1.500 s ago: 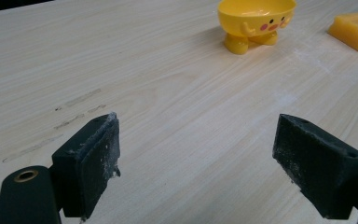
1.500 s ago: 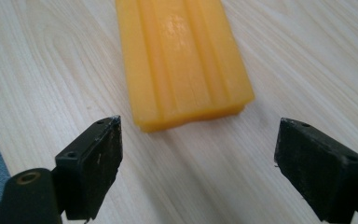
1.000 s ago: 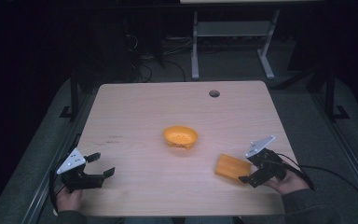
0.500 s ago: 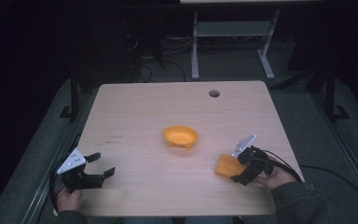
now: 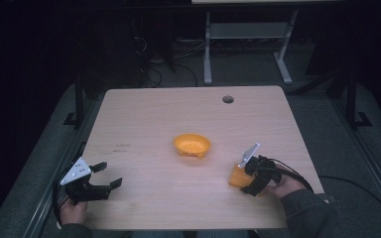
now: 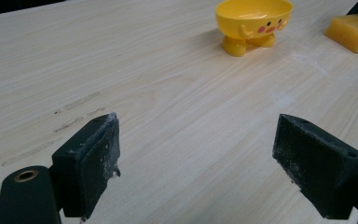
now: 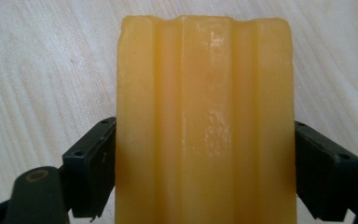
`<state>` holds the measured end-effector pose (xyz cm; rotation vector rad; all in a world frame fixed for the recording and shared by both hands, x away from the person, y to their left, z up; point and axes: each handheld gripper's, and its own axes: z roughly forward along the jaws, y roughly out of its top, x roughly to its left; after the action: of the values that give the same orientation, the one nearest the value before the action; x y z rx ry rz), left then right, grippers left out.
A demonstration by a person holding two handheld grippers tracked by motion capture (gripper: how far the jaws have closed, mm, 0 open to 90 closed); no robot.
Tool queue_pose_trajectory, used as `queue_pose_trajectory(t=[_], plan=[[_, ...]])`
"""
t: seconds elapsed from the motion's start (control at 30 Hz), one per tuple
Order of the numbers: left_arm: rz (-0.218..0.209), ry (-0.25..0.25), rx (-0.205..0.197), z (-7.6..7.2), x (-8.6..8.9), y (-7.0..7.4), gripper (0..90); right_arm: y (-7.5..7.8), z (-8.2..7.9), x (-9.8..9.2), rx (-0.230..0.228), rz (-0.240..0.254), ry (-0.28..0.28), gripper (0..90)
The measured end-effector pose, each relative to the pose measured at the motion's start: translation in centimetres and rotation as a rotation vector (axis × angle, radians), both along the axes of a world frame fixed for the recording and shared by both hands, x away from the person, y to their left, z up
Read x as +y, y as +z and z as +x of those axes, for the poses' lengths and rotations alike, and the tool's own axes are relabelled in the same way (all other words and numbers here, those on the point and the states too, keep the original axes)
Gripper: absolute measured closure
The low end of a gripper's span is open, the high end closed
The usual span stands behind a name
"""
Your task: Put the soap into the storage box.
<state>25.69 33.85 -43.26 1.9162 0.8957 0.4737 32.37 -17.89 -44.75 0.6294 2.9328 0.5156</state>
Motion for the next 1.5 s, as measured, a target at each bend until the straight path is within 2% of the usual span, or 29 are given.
queue_pose_trajectory(t=[0.13, 0.43, 0.57, 0.73, 0.87, 1.5], plan=[[0.000, 0.000, -0.001, 0.0, 0.0, 0.0, 14.3, 0.0, 0.0, -0.1, 0.007, 0.004, -0.002, 19.5], [-0.004, 0.002, -0.005, 0.0, 0.1, 0.0, 14.3, 0.1, 0.0, 0.0, -0.010, -0.008, 0.025, 20.3], [-0.003, 0.002, -0.006, 0.0, 0.1, 0.0, 14.3, 0.3, -0.1, 0.0, -0.003, 0.010, 0.031, 20.5], [-0.004, 0.002, -0.007, 0.0, 0.1, 0.1, 14.3, 1.4, 0.1, 0.0, -0.024, 0.042, 0.044, 20.5], [-0.003, 0.002, -0.010, 0.0, 0.1, 0.1, 14.3, 2.0, 0.3, 0.4, -0.029, 0.033, 0.053, 20.5], [-0.009, 0.001, -0.010, 0.0, 0.1, 0.1, 14.3, 3.7, 2.2, 2.2, -0.041, 0.053, 0.083, 20.5]])
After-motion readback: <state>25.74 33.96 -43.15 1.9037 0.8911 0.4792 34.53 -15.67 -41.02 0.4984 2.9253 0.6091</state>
